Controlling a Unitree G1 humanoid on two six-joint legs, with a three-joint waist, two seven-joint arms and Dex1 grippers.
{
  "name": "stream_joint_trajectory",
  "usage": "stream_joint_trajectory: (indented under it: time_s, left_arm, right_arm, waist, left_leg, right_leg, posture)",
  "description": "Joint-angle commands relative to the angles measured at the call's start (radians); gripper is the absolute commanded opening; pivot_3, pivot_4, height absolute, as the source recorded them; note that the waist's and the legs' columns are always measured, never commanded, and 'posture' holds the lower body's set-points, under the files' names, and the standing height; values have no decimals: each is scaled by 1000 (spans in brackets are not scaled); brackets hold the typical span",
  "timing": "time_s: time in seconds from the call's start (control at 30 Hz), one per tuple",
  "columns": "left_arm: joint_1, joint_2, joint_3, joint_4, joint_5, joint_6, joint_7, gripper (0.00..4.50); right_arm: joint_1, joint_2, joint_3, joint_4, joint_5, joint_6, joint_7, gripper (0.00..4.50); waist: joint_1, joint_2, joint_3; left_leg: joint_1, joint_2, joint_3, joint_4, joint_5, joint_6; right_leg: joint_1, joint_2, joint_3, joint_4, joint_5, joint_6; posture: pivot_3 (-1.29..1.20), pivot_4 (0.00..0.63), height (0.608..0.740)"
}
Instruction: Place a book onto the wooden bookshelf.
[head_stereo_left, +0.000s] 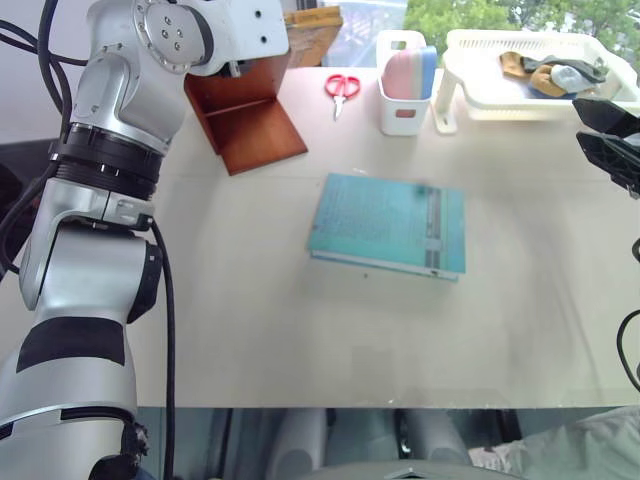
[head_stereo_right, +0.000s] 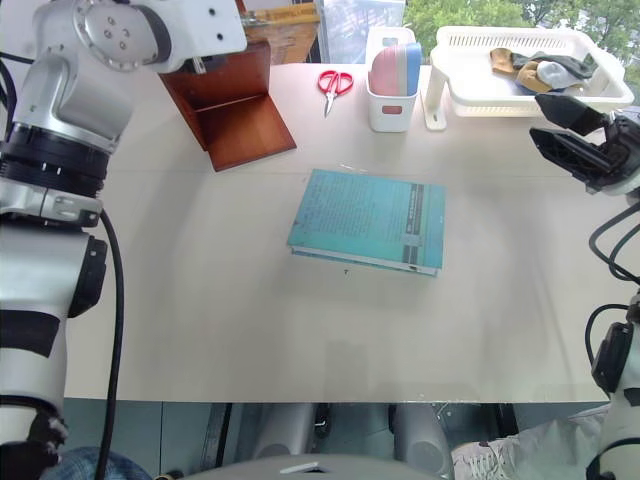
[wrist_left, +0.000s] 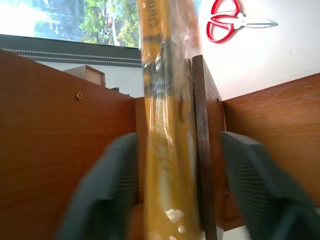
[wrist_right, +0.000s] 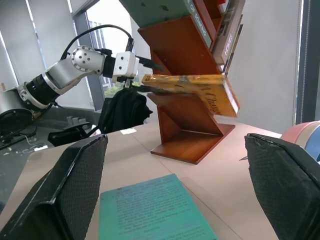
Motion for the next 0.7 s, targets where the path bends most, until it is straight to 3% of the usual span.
stream_joint_trajectory:
  time_s: [0.03, 0.2, 0.33, 0.5, 0.7]
  left_arm:
    - [-53, 30, 40, -3, 20, -20, 32, 4441]
    - [-43, 51, 60, -21, 16, -31, 42, 4441]
    - [42, 45, 146, -140, -89, 12, -13, 4441]
    - [273, 33, 259, -426, -205, 195, -85, 4441]
    - [682, -116, 477, -829, -455, 586, -97, 4441]
  right_arm:
    - [2, -23, -45, -48, 25, -1, -6, 4500]
    - [14, -22, -57, -66, 29, 5, -16, 4500]
    - [44, -28, -68, -88, 33, 12, -26, 4500]
    - [134, -48, -77, -137, 31, 31, -33, 4500]
    - [318, -51, -87, -233, -17, -8, -84, 4500]
  waist:
    - [0, 0, 0]
    - [-1, 0, 0]
    - [0, 0, 0]
    - [0, 1, -1]
    - [0, 1, -1]
  left_leg:
    - [0, 0, 0, 0, 0, 0]
    - [0, 0, 0, 1, 0, 0]
    - [0, 0, 0, 1, 0, 0]
    - [0, 0, -1, 2, 0, 0]
    - [0, 2, -4, 6, 0, 0]
  right_leg:
    - [0, 0, 0, 0, 0, 0]
    - [0, 0, 0, 1, 0, 0]
    - [0, 0, 0, 1, 0, 0]
    - [1, 0, 0, 1, 0, 0]
    - [1, 0, 2, 3, 0, 0]
  posture:
    - [0, 150, 740]
    - [0, 150, 740]
    - [0, 150, 740]
    - [0, 150, 740]
    - [0, 150, 740]
